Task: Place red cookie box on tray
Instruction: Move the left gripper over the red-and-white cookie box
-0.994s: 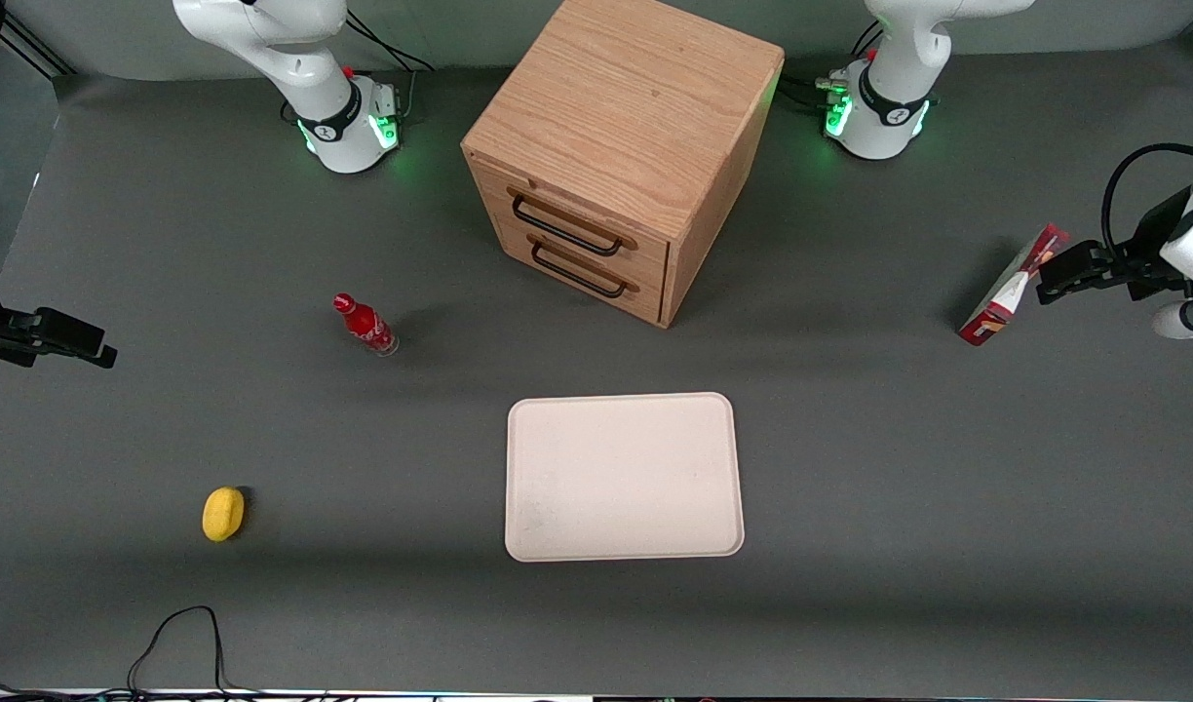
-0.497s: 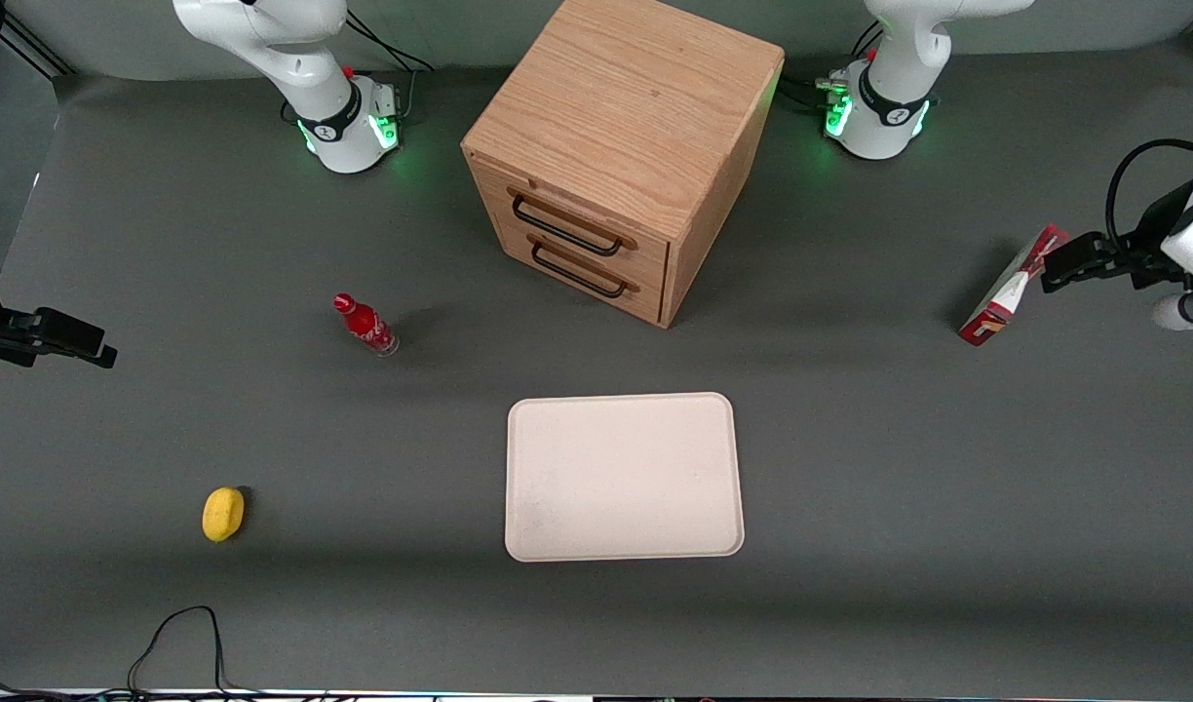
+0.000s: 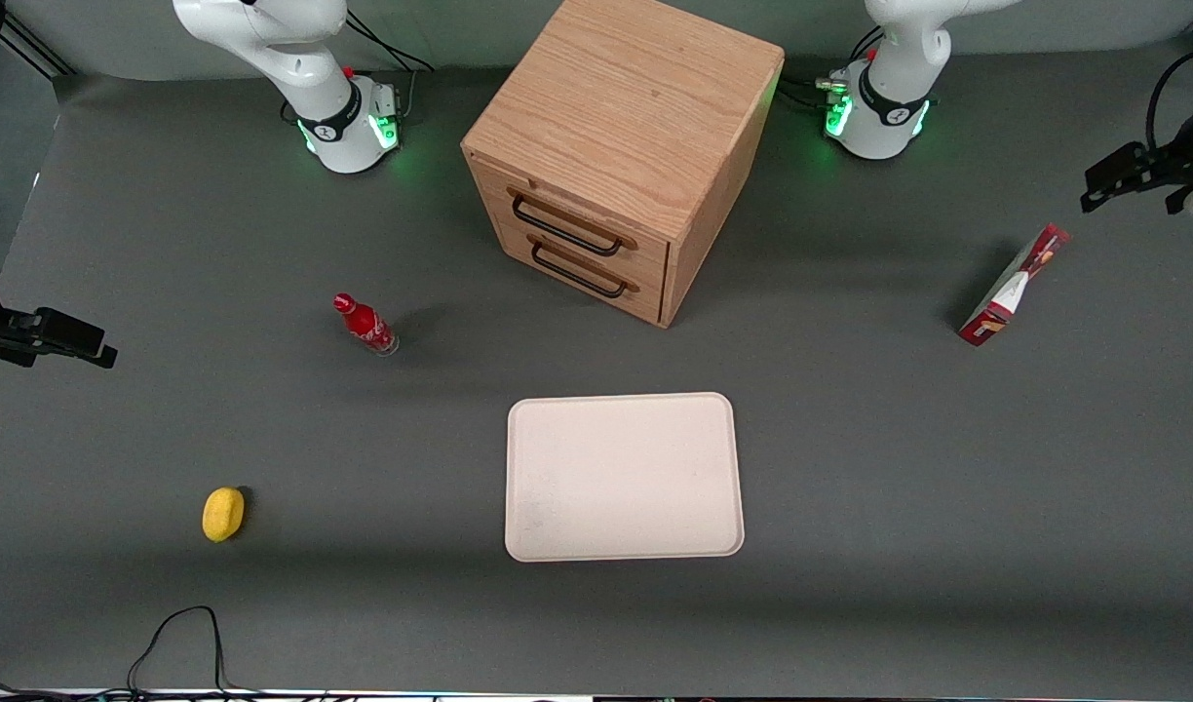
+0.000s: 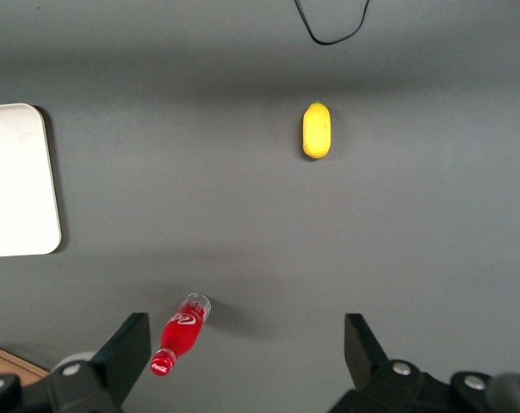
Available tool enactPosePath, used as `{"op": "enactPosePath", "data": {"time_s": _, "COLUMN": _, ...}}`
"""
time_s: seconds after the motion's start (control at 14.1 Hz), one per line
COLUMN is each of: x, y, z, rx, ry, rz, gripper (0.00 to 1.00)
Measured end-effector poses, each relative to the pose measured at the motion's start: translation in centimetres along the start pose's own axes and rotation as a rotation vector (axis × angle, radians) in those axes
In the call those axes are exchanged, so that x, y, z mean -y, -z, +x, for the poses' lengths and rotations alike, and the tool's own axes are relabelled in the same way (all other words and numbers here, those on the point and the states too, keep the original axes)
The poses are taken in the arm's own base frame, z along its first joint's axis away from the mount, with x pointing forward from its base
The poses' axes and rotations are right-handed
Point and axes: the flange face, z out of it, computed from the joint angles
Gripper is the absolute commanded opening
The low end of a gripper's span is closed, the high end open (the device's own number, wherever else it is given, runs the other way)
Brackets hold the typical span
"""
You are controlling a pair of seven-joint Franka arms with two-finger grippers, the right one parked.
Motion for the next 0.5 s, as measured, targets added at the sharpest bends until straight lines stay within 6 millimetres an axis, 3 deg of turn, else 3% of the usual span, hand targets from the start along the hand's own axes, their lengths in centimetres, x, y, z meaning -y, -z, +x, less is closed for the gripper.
{"op": "enactPosePath", "data": {"time_s": 0.21, "x": 3.6, "y": -2.0, "z": -3.2, "rx": -0.002, "ry": -0.088, "rz": -0.008, "gripper": 1.0}}
{"op": "enactPosePath", "data": {"time_s": 0.5, "x": 5.5, "y": -3.9, "z": -5.8, "rx": 0.009, "ry": -0.365, "rz": -0.044, "gripper": 1.0}}
